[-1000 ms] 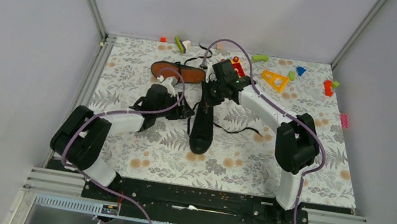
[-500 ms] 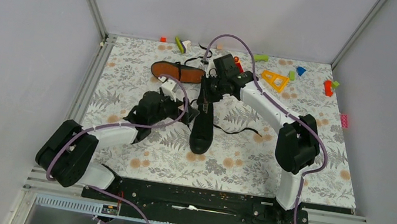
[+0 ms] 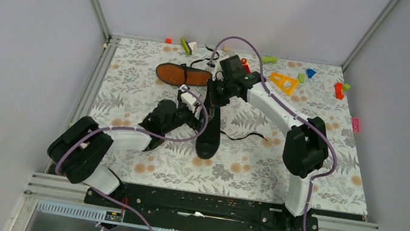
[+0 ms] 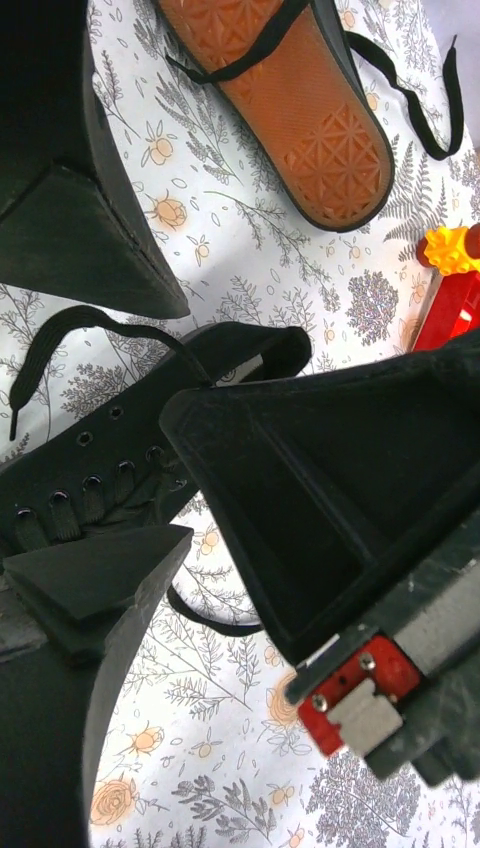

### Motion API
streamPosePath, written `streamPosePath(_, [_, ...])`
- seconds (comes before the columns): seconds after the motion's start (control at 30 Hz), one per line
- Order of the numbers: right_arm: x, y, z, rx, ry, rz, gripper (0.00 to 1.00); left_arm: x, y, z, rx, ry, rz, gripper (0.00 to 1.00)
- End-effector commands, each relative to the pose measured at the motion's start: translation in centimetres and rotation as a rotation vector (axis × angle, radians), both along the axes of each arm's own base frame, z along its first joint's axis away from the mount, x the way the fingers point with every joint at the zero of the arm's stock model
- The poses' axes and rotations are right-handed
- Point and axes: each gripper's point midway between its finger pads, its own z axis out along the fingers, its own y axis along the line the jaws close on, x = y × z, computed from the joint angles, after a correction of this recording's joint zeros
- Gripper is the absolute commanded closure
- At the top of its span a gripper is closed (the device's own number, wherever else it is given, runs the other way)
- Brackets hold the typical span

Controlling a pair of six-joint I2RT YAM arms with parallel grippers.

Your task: Tie the shoes

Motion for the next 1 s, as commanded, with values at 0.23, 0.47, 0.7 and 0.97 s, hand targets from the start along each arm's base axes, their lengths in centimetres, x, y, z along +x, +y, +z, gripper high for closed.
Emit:
streamPosePath(0.23, [0.3,0.5,0.9,0.044,0.032,-0.003,1.0,1.8,-1.6,1.4,-0.058,-0.033,0.071,0.45])
streamPosePath(0.47, [0.6,0.1,1.0,0.047,0.039,-0.024,1.0,1.3,-2.2,-0.2,-0.076,0.029,0.046,0.77])
streamPosePath(0.7, [0.4,0.1,1.1,0.056,0.048,-0.018,1.0,0.9,-2.2,-1.0,-0.122,0.039,0.044,0.67])
streamPosePath(0.97, [0.3,-0.2,0.9,0.05,0.047,-0.018,1.0,0.6,-2.3,-1.5,-0.134,0.039,0.021,0.99])
